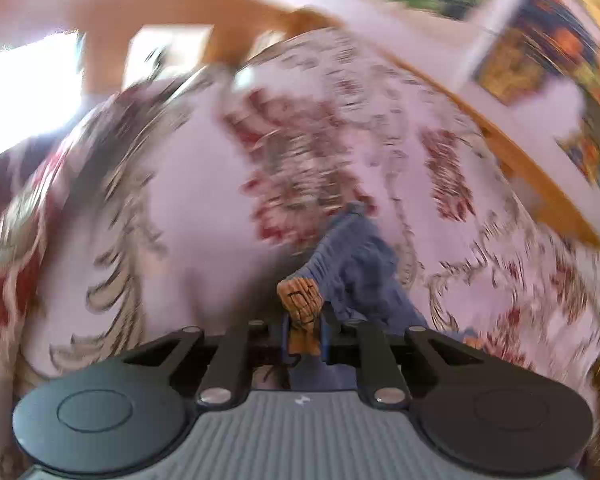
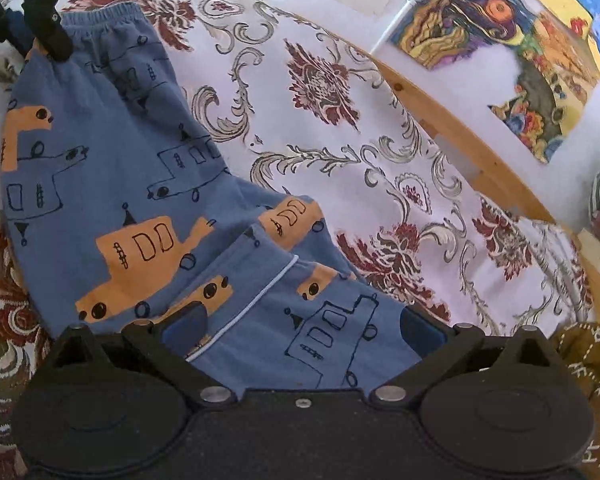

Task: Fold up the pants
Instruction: 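Grasp the elastic waistband with the left gripper and lift it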

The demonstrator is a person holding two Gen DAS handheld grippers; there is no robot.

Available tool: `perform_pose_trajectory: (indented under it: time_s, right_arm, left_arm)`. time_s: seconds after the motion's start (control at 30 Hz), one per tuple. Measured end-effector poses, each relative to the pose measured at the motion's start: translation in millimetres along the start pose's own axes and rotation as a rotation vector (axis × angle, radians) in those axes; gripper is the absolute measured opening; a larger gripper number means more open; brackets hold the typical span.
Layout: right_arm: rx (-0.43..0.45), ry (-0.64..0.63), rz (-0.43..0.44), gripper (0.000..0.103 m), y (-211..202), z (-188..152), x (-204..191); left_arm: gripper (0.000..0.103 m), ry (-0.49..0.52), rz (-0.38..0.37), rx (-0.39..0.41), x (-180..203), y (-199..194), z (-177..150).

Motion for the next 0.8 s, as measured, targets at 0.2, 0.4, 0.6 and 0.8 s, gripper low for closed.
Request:
perform_pose_trajectory:
  time_s: [0.2,0.4,0.6,0.8]
  right_arm:
    - [0.004,0.005,-0.001,0.102,0.4,0.0,-0.3]
    - [0.003,0.011,-0.002,0.102,1.0,-0.1,0.0]
    - [0.003,0.010,0.001,0.102,1.8,-0.4,0.2]
    - [0.000,0.023,0.003,0.102,2.0,-1.3,0.5]
  left_arm:
    - [0.015,0.310,-0.061,0.120,50.0,-16.2,-5.1]
    - [0.021,0.213,-0.041,0.074,39.2,-9.0,-2.5]
    - [0.062,-0.080,-0.032,-0.029,-3.4,8.7,-3.0]
    - [0.036,-0.181,-0.082,-0.072,-12.7,19.3,-3.7]
Point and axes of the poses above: each gripper's, at about its wrist camera, not at the fingertips, and y roughly the way its jaws point, x to its right, z to its top, the point moved 8 cm from there along y, roughly the way its jaws point, and after that the axes turned 14 degrees about x, right-handed, at the moved point
